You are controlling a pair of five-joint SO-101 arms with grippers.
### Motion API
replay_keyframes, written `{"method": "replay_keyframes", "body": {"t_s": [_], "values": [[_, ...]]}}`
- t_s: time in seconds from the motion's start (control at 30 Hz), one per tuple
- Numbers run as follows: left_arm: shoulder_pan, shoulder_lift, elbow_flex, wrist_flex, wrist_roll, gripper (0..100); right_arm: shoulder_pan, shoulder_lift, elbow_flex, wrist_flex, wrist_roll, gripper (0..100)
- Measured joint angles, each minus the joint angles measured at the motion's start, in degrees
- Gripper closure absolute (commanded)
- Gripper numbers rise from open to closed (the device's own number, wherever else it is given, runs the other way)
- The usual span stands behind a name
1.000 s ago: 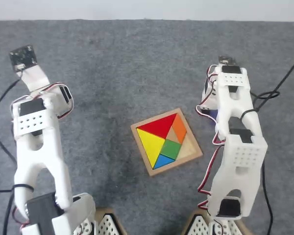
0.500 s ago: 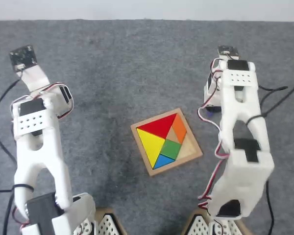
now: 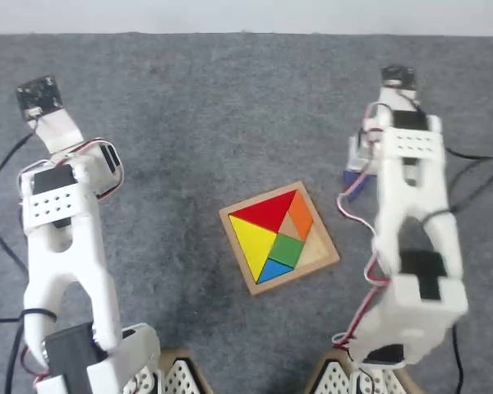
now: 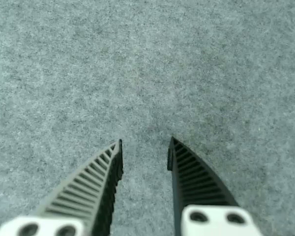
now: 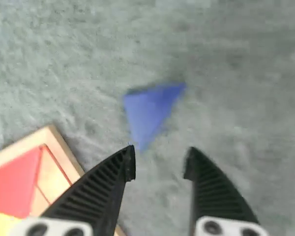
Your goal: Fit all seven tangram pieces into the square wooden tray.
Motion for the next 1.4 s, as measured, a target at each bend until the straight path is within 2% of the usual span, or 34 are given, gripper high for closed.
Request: {"method": "replay_keyframes", "body": {"t_s": [0.13,0.37,0.47,0.7,0.93,1.13,1.3,1.4], "values": [[0.00,0.00,0.00,0.00,0.00,85,-1.05,10.55,-9.05,-0.18,-5.19,92.8],[0.00,0.00,0.00,0.00,0.00,85,-0.18,23.82,-20.92,5.54,-9.49,90.5],[0.00,0.00,0.00,0.00,0.00,85,2.55,26.37,-24.18,8.88,-12.13,90.5],[0.00,0.00,0.00,0.00,0.00,85,9.32,27.87,-24.18,13.10,-11.78,90.5],[0.00,0.00,0.00,0.00,0.00,85,11.78,27.43,-20.48,12.13,-9.49,90.5],[0.00,0.00,0.00,0.00,0.00,85,11.60,20.40,-13.10,8.53,-8.70,90.5],[0.00,0.00,0.00,0.00,0.00,85,4.48,8.88,-6.77,4.57,-8.35,89.9],[0.00,0.00,0.00,0.00,0.00,85,-0.26,6.15,-6.51,1.49,-8.35,85.3]]}}
